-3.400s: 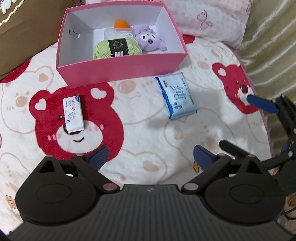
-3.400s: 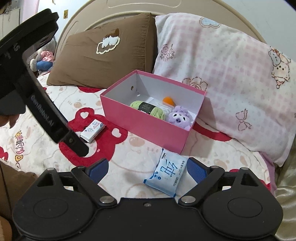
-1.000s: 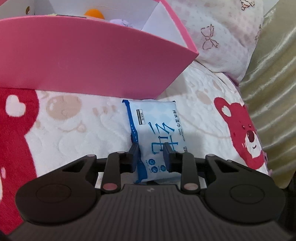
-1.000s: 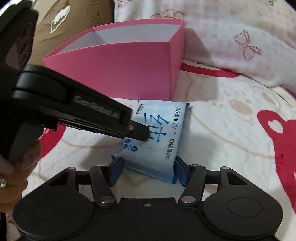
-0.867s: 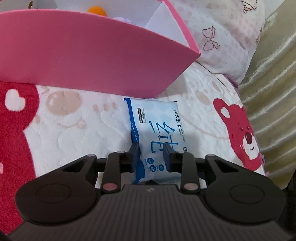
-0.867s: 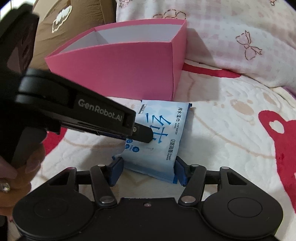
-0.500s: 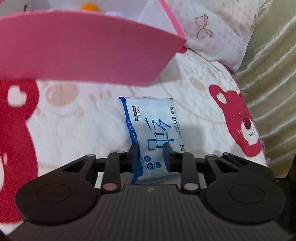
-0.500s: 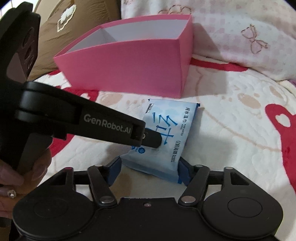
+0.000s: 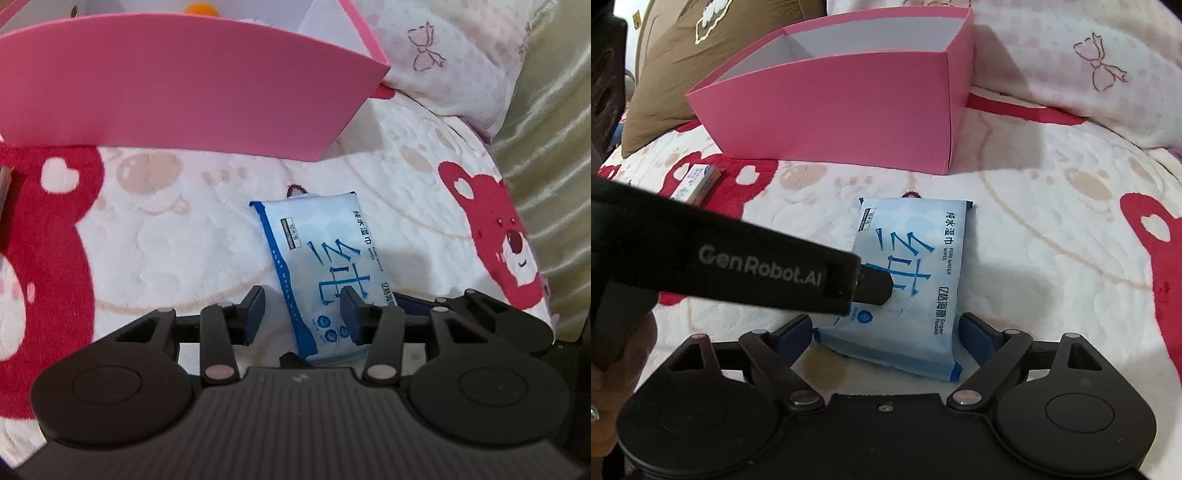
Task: Organize objects
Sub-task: 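Lower the left gripper onto the wipes pack and close on it, then lift the held wipes pack and carry it toward the pink box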
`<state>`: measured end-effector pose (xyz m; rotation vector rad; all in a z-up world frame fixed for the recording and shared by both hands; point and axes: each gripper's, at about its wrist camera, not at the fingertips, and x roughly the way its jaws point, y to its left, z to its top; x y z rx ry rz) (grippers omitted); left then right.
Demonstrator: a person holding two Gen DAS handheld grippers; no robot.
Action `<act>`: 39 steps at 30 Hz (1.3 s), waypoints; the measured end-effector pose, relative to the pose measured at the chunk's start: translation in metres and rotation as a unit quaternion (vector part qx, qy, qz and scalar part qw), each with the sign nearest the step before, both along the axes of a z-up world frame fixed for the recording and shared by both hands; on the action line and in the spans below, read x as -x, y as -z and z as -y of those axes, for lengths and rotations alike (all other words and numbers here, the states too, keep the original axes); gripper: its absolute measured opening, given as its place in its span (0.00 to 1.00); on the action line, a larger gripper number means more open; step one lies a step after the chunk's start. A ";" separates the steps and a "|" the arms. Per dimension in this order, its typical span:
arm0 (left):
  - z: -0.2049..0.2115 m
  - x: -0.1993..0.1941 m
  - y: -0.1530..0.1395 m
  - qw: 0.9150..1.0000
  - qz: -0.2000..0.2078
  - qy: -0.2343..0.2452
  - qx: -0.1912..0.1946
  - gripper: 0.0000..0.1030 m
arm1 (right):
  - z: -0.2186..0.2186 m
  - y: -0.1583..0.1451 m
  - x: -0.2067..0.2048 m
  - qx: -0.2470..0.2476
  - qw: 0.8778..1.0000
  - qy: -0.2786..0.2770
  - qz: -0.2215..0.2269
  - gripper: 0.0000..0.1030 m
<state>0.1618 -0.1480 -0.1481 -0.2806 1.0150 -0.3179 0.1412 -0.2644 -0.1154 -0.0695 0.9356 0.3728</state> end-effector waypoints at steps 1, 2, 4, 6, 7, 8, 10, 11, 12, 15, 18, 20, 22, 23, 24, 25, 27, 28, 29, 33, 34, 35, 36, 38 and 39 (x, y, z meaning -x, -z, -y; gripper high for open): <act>0.000 0.001 0.000 1.000 0.008 -0.001 0.004 0.36 | -0.001 0.001 0.001 0.000 1.000 -0.001 0.004 0.85; -0.001 0.001 0.000 1.000 0.018 -0.003 0.012 0.25 | -0.001 0.001 0.001 -0.002 1.000 -0.001 0.007 0.81; 0.001 0.003 -0.001 0.999 0.038 -0.002 0.014 0.22 | 0.001 0.000 0.002 -0.010 1.000 0.001 0.009 0.74; 0.004 0.005 -0.003 0.999 0.046 0.005 0.006 0.21 | 0.001 -0.002 0.001 -0.012 1.000 0.003 0.011 0.68; 0.004 0.005 -0.003 0.999 0.046 0.009 0.004 0.21 | 0.002 -0.002 0.003 -0.014 1.000 0.004 0.010 0.68; 0.004 0.006 -0.003 0.999 0.045 0.011 0.006 0.21 | 0.002 -0.002 0.002 -0.014 1.000 0.004 0.011 0.68; 0.000 0.006 -0.002 0.999 0.035 0.010 0.022 0.21 | 0.001 -0.002 0.004 -0.011 1.000 0.002 0.013 0.68; -0.001 0.006 -0.002 0.999 0.031 0.009 0.028 0.21 | 0.001 -0.002 0.003 -0.011 1.000 0.002 0.013 0.68; -0.003 0.007 -0.002 0.999 0.027 0.009 0.034 0.21 | 0.001 -0.003 0.003 -0.013 1.000 0.002 0.013 0.68; -0.012 0.010 -0.001 0.998 0.018 0.001 0.068 0.22 | 0.001 -0.005 0.006 -0.022 1.000 -0.004 0.011 0.68; -0.017 0.014 0.002 0.996 0.013 -0.004 0.088 0.23 | -0.002 -0.009 0.011 -0.027 1.000 -0.007 0.008 0.68; -0.016 0.017 0.002 0.996 0.016 0.001 0.082 0.23 | -0.005 -0.010 0.012 -0.018 1.000 -0.008 0.002 0.68; -0.016 0.019 0.001 0.997 0.013 0.002 0.081 0.23 | -0.007 -0.011 0.015 -0.015 1.000 -0.008 0.001 0.68; -0.017 0.020 -0.001 0.997 0.012 0.002 0.081 0.23 | -0.007 -0.011 0.016 -0.014 1.000 -0.008 0.000 0.68; -0.017 0.022 -0.003 0.997 0.013 0.003 0.081 0.24 | -0.007 -0.012 0.016 -0.016 1.000 -0.007 -0.003 0.68; -0.017 0.023 -0.004 0.997 0.014 0.005 0.080 0.24 | -0.007 -0.013 0.017 -0.019 1.000 -0.007 -0.004 0.68; -0.017 0.026 -0.008 0.997 0.019 0.008 0.078 0.24 | -0.006 -0.016 0.020 -0.025 1.000 -0.004 -0.003 0.67; -0.017 0.028 -0.011 0.997 0.024 0.012 0.076 0.24 | -0.006 -0.017 0.022 -0.023 1.000 -0.002 0.001 0.66; -0.017 0.029 -0.014 0.997 0.027 0.015 0.073 0.24 | -0.008 -0.019 0.024 -0.018 1.000 -0.001 0.008 0.65; -0.018 0.037 -0.026 0.997 0.042 0.024 0.056 0.24 | -0.011 -0.028 0.031 -0.024 1.000 0.009 0.016 0.65; -0.019 0.039 -0.029 0.997 0.044 0.026 0.055 0.24 | -0.011 -0.030 0.032 -0.031 0.999 0.011 0.016 0.65; -0.020 0.040 -0.032 0.997 0.045 0.027 0.054 0.24 | -0.011 -0.032 0.033 -0.037 0.999 0.014 0.015 0.65; -0.022 0.042 -0.035 0.997 0.044 0.030 0.053 0.24 | -0.010 -0.034 0.034 -0.045 0.999 0.016 0.014 0.65; -0.027 0.045 -0.039 0.997 0.041 0.033 0.056 0.24 | -0.010 -0.037 0.036 -0.061 0.998 0.023 0.006 0.65; -0.028 0.046 -0.040 0.997 0.040 0.035 0.056 0.24 | -0.010 -0.039 0.037 -0.067 0.997 0.027 0.002 0.66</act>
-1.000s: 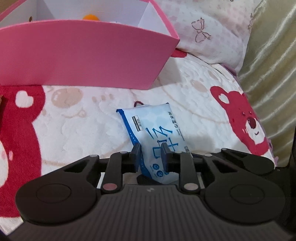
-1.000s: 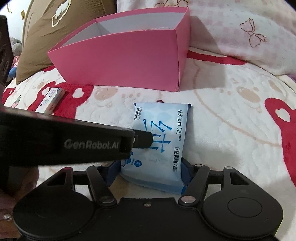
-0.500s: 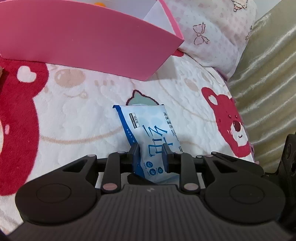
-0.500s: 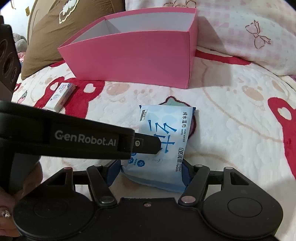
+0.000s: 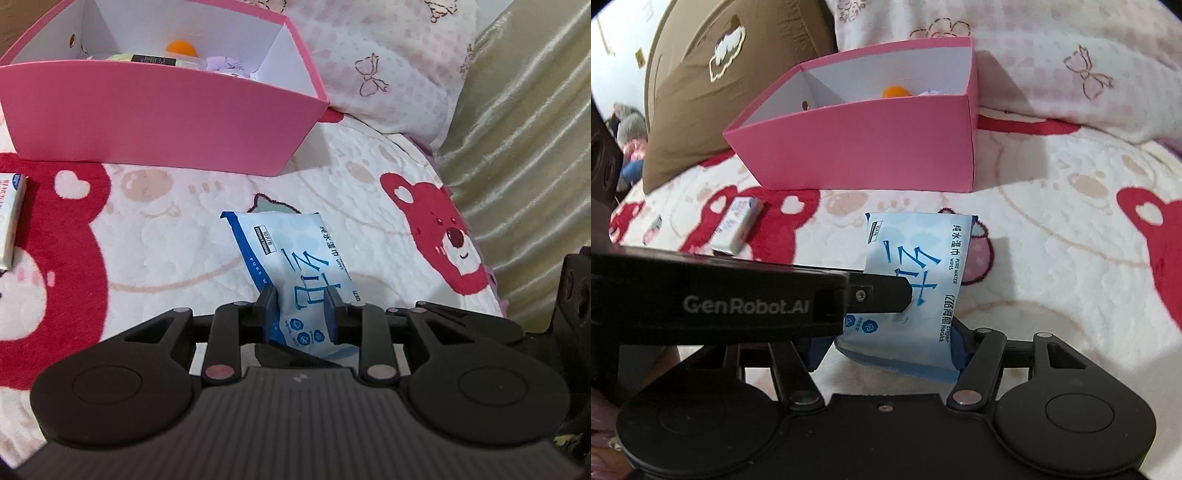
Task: Organize objects
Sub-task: 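Lift the held wipes pack and carry it toward the pink box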
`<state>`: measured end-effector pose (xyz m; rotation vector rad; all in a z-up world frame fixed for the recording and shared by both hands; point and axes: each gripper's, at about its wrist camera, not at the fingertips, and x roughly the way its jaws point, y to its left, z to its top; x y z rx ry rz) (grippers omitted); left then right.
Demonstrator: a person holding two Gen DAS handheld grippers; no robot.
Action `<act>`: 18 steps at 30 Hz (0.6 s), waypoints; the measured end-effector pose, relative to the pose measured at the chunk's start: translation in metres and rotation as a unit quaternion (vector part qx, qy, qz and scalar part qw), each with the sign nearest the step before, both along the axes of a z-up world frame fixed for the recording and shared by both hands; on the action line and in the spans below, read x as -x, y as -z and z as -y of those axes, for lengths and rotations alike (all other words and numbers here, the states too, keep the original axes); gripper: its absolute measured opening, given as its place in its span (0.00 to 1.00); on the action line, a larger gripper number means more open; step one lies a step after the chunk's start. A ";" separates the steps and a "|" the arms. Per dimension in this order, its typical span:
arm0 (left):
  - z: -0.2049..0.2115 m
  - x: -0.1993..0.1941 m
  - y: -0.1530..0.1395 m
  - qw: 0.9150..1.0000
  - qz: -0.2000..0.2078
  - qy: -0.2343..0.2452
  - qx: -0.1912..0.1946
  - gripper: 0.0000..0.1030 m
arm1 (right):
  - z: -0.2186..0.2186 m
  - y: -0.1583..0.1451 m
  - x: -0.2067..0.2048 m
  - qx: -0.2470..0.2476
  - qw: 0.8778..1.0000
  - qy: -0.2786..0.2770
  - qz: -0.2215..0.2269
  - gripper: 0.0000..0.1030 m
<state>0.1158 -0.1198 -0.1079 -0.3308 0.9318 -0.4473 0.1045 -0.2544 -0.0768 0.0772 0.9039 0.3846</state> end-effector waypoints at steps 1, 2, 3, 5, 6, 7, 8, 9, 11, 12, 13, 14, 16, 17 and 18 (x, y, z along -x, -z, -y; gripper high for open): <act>-0.002 0.002 -0.002 1.000 0.000 0.003 -0.002 0.24 | -0.001 -0.001 0.001 -0.005 1.000 0.002 -0.003 0.67; -0.003 0.003 -0.004 1.000 0.000 0.004 -0.003 0.24 | -0.002 -0.003 0.003 -0.009 1.000 0.003 -0.004 0.68; -0.004 0.004 -0.006 1.000 0.000 0.007 -0.004 0.24 | -0.005 -0.004 0.005 -0.009 1.000 0.003 -0.003 0.69; -0.007 0.006 -0.009 1.000 -0.002 0.012 -0.006 0.24 | -0.010 -0.007 0.010 -0.007 1.000 0.005 0.000 0.70; -0.009 0.007 -0.010 1.000 -0.004 0.013 -0.005 0.24 | -0.012 -0.008 0.012 -0.007 1.000 0.006 0.001 0.71; -0.011 0.008 -0.012 1.000 -0.006 0.015 -0.004 0.24 | -0.014 -0.009 0.015 -0.008 1.000 0.007 0.001 0.71; -0.013 0.009 -0.013 1.000 -0.006 0.017 -0.003 0.24 | -0.016 -0.010 0.016 -0.009 1.000 0.009 0.002 0.71; -0.015 0.011 -0.016 1.000 -0.004 0.021 -0.003 0.24 | -0.017 -0.011 0.018 -0.010 1.000 0.011 0.002 0.71; -0.016 0.017 -0.020 1.000 0.002 0.030 -0.008 0.24 | -0.018 -0.015 0.021 -0.016 1.000 0.014 0.000 0.71; -0.016 0.021 -0.023 0.999 0.008 0.035 -0.012 0.24 | -0.018 -0.017 0.023 -0.020 1.000 0.018 -0.003 0.71; -0.016 0.026 -0.025 0.999 0.014 0.041 -0.017 0.24 | -0.017 -0.020 0.026 -0.026 0.999 0.022 -0.005 0.72; -0.015 0.029 -0.027 0.999 0.015 0.048 -0.020 0.24 | -0.017 -0.022 0.030 -0.031 0.999 0.025 -0.005 0.72; -0.015 0.033 -0.029 0.998 0.012 0.053 -0.020 0.24 | -0.019 -0.025 0.037 -0.025 0.999 0.028 -0.001 0.72; -0.016 0.035 -0.030 0.998 0.011 0.054 -0.019 0.24 | -0.020 -0.026 0.041 -0.023 0.999 0.031 0.002 0.72; -0.017 0.036 -0.031 0.998 0.008 0.055 -0.018 0.24 | -0.020 -0.027 0.044 -0.022 0.999 0.033 0.004 0.72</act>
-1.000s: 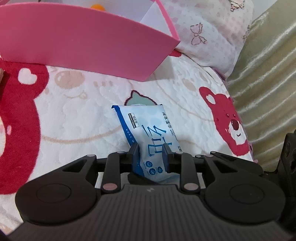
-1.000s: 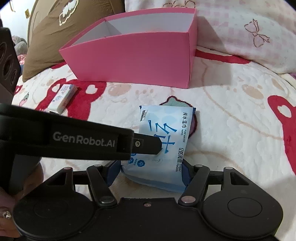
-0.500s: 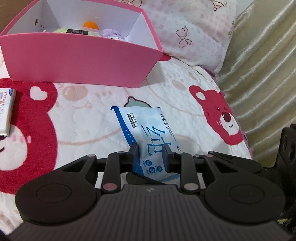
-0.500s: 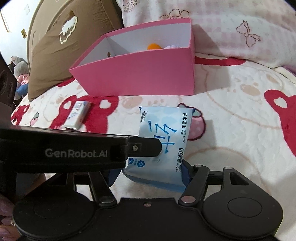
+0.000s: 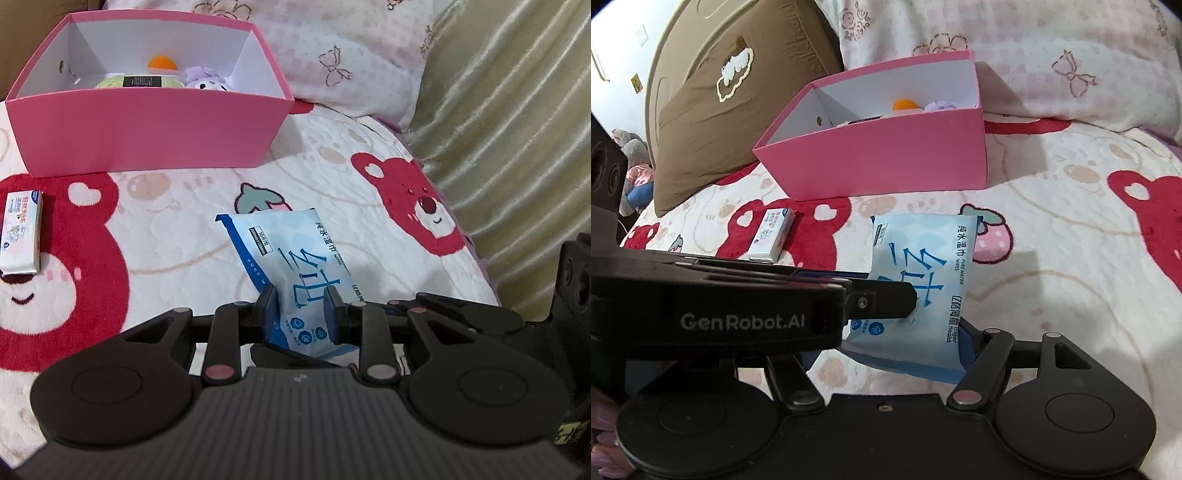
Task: Organize objects
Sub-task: 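Lift the held wipes pack and carry it toward the pink box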
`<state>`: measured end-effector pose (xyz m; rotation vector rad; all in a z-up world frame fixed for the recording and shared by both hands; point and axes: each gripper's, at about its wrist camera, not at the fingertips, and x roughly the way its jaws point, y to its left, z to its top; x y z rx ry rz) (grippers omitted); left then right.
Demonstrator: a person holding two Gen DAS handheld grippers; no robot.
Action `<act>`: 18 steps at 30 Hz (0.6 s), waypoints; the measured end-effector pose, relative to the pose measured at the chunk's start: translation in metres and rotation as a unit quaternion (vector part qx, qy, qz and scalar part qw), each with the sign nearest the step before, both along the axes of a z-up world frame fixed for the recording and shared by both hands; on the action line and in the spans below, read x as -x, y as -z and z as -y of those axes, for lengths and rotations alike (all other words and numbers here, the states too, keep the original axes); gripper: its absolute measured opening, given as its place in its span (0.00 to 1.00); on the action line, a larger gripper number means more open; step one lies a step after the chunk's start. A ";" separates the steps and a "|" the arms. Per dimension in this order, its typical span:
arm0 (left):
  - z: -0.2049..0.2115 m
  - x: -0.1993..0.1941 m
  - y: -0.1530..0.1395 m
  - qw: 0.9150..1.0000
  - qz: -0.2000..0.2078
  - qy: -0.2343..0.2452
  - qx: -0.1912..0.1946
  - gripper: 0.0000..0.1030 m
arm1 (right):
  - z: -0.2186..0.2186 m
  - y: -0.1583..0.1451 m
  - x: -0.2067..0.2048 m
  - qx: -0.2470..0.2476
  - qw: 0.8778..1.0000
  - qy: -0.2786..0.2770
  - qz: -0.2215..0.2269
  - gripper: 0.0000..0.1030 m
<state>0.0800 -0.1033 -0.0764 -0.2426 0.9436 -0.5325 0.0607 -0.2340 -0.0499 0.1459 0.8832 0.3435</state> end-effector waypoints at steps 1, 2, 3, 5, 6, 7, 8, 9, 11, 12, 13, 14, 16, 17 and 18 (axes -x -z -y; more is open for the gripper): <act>-0.001 0.001 -0.001 1.000 -0.002 -0.001 0.002 0.24 | -0.001 -0.001 0.003 0.002 1.000 0.002 0.002 0.72; -0.002 0.001 -0.001 1.000 -0.005 -0.001 0.004 0.24 | -0.001 -0.002 0.004 0.005 1.000 0.003 0.005 0.72; -0.002 0.002 -0.002 1.000 -0.008 -0.002 0.004 0.24 | -0.002 -0.003 0.006 0.008 1.000 0.005 0.007 0.72; -0.001 0.005 -0.006 1.000 -0.007 0.002 0.000 0.25 | -0.004 -0.005 0.010 0.012 1.000 0.008 0.012 0.72; 0.000 0.006 -0.007 1.000 -0.006 0.004 -0.002 0.25 | -0.006 -0.006 0.012 0.014 1.000 0.010 0.013 0.72; -0.001 0.007 -0.009 1.000 -0.007 0.006 -0.002 0.25 | -0.006 -0.006 0.014 0.014 1.000 0.012 0.014 0.72; -0.001 0.008 -0.010 1.000 -0.008 0.008 -0.001 0.25 | -0.007 -0.007 0.017 0.014 1.000 0.013 0.016 0.72; -0.001 0.009 -0.013 1.000 -0.007 0.010 0.002 0.25 | -0.009 -0.009 0.020 0.017 1.000 0.014 0.019 0.72; -0.002 0.010 -0.016 1.000 -0.006 0.012 0.004 0.25 | -0.011 -0.012 0.025 0.025 0.999 0.018 0.029 0.72; -0.003 0.011 -0.019 1.000 -0.003 0.013 0.004 0.25 | -0.010 -0.014 0.027 0.026 0.999 0.019 0.031 0.71; -0.004 0.012 -0.021 1.000 -0.001 0.013 0.005 0.25 | -0.011 -0.017 0.028 0.026 0.999 0.020 0.032 0.71; -0.005 0.013 -0.024 1.000 0.002 0.014 0.005 0.25 | -0.011 -0.020 0.029 0.028 0.999 0.021 0.035 0.69; -0.007 0.013 -0.030 1.000 0.006 0.018 0.006 0.25 | -0.012 -0.026 0.030 0.034 0.998 0.022 0.043 0.67; -0.009 0.012 -0.033 1.000 0.009 0.020 0.007 0.25 | -0.013 -0.029 0.030 0.038 0.998 0.022 0.046 0.66; -0.011 0.012 -0.036 1.000 0.010 0.020 0.007 0.25 | -0.014 -0.032 0.030 0.040 0.998 0.022 0.049 0.64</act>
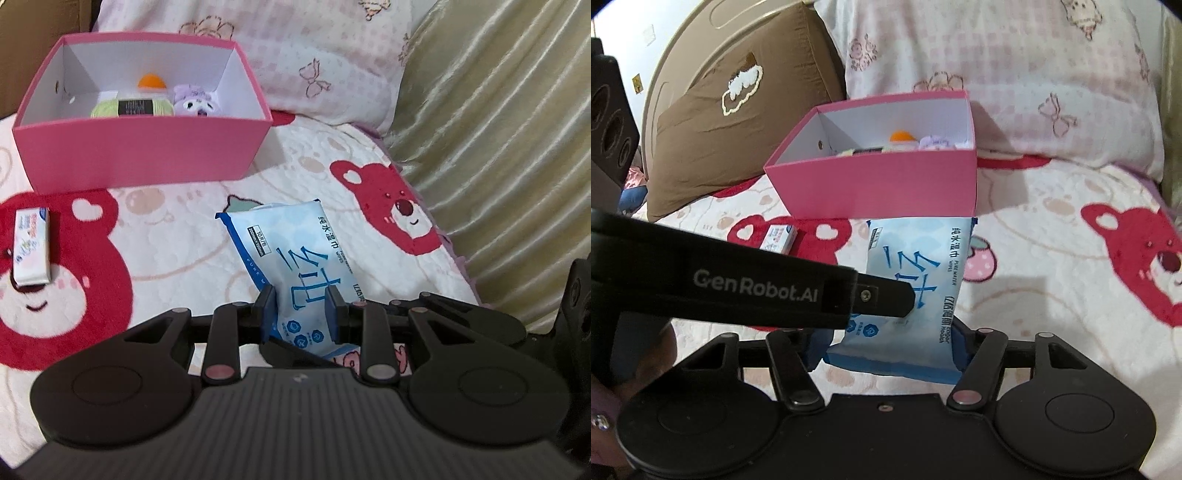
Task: Organize objects
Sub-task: 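Lift the held wipes pack and carry it toward the pink box, then lower the wipes pack into the pink box and open the left gripper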
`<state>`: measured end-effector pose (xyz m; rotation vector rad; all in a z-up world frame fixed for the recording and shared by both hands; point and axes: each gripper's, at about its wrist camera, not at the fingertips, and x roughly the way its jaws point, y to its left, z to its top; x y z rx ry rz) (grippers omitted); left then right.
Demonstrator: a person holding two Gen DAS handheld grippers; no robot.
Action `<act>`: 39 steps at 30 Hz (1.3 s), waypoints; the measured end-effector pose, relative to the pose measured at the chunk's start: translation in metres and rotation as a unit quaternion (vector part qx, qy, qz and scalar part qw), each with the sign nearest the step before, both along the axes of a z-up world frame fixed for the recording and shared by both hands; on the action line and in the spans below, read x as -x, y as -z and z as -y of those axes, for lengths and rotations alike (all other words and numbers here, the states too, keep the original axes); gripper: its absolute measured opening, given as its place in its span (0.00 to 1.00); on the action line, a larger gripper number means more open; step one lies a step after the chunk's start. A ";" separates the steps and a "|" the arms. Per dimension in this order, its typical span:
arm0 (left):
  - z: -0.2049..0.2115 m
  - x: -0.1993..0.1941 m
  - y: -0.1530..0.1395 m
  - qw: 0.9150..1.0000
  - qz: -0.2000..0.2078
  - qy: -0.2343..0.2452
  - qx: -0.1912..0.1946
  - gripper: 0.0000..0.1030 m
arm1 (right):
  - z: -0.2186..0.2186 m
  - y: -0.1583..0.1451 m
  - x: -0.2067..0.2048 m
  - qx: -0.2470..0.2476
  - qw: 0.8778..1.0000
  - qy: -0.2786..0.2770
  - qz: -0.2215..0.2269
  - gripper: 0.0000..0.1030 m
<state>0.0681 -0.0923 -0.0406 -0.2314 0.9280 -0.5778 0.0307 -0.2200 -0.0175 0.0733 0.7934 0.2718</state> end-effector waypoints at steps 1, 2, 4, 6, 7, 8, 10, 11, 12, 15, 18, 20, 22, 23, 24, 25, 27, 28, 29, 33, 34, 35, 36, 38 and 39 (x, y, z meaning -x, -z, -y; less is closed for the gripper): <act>-0.003 0.000 -0.004 1.000 0.002 0.000 0.002 0.25 | -0.001 -0.003 0.000 -0.001 1.000 0.000 0.003 0.63; -0.005 0.000 -0.006 1.000 0.004 0.001 0.003 0.25 | -0.002 -0.007 -0.001 -0.003 1.000 -0.001 0.005 0.62; -0.009 0.001 -0.015 1.000 0.014 0.000 0.003 0.25 | -0.004 -0.013 -0.001 -0.004 1.000 -0.002 0.010 0.61; -0.013 0.002 -0.022 1.000 0.023 0.000 0.004 0.25 | -0.006 -0.020 -0.001 -0.005 1.000 -0.006 0.019 0.61; -0.015 0.002 -0.025 1.000 0.024 -0.001 0.005 0.25 | -0.008 -0.023 -0.001 -0.004 1.000 -0.008 0.023 0.61; -0.017 0.002 -0.028 1.000 0.024 -0.003 0.008 0.25 | -0.009 -0.026 -0.001 -0.003 1.000 -0.010 0.027 0.61; -0.021 0.001 -0.032 1.000 0.022 -0.006 0.014 0.25 | -0.010 -0.031 -0.001 -0.004 0.999 -0.012 0.030 0.61; -0.023 0.001 -0.034 1.000 0.022 -0.006 0.014 0.25 | -0.011 -0.034 -0.001 -0.005 0.999 -0.013 0.030 0.61; -0.023 0.002 -0.035 1.000 0.024 -0.005 0.012 0.25 | -0.012 -0.036 -0.001 -0.006 0.999 -0.014 0.030 0.61; -0.025 0.004 -0.039 1.000 0.022 -0.005 -0.002 0.25 | -0.017 -0.041 -0.001 -0.007 0.999 -0.017 0.027 0.61; -0.027 0.003 -0.041 1.000 0.019 -0.008 -0.004 0.25 | -0.020 -0.040 -0.001 -0.013 1.000 -0.017 0.021 0.61; -0.028 0.004 -0.043 1.000 0.021 -0.012 -0.004 0.25 | -0.021 -0.040 -0.002 -0.012 0.999 -0.018 0.023 0.60; -0.028 0.004 -0.046 1.000 0.023 -0.015 -0.004 0.25 | -0.022 -0.042 -0.002 -0.011 0.999 -0.020 0.025 0.60; -0.029 0.003 -0.047 1.000 0.024 -0.016 -0.004 0.25 | -0.022 -0.044 -0.002 -0.012 0.999 -0.021 0.026 0.60; -0.029 0.003 -0.049 1.000 0.025 -0.017 -0.005 0.25 | -0.023 -0.045 -0.003 -0.012 0.999 -0.022 0.027 0.59; -0.029 0.002 -0.052 1.000 0.026 -0.015 -0.008 0.25 | -0.023 -0.047 -0.003 -0.012 0.999 -0.023 0.028 0.59; -0.029 -0.002 -0.060 0.999 0.028 -0.010 -0.014 0.25 | -0.022 -0.051 -0.005 -0.017 0.999 -0.024 0.031 0.58; -0.029 -0.004 -0.064 0.999 0.028 -0.008 -0.016 0.25 | -0.022 -0.053 -0.006 -0.019 0.999 -0.024 0.033 0.58; -0.030 -0.006 -0.068 0.999 0.028 -0.007 -0.016 0.25 | -0.022 -0.056 -0.007 -0.020 0.999 -0.027 0.035 0.58; -0.036 -0.016 -0.083 0.999 0.026 -0.006 -0.024 0.25 | -0.022 -0.068 -0.015 -0.029 0.998 -0.033 0.038 0.58; -0.037 -0.020 -0.088 0.999 0.025 -0.006 -0.027 0.25 | -0.022 -0.072 -0.018 -0.036 0.998 -0.034 0.036 0.58; -0.039 -0.023 -0.092 0.999 0.025 -0.005 -0.030 0.25 | -0.022 -0.075 -0.022 -0.044 0.998 -0.037 0.035 0.58; -0.040 -0.027 -0.097 0.999 0.026 -0.004 -0.033 0.25 | -0.022 -0.079 -0.025 -0.050 0.997 -0.040 0.035 0.58; -0.043 -0.036 -0.106 0.999 0.025 -0.006 -0.038 0.25 | -0.023 -0.085 -0.032 -0.056 0.996 -0.047 0.042 0.58; -0.044 -0.042 -0.110 0.999 0.023 -0.008 -0.040 0.25 | -0.024 -0.088 -0.035 -0.059 0.996 -0.050 0.047 0.58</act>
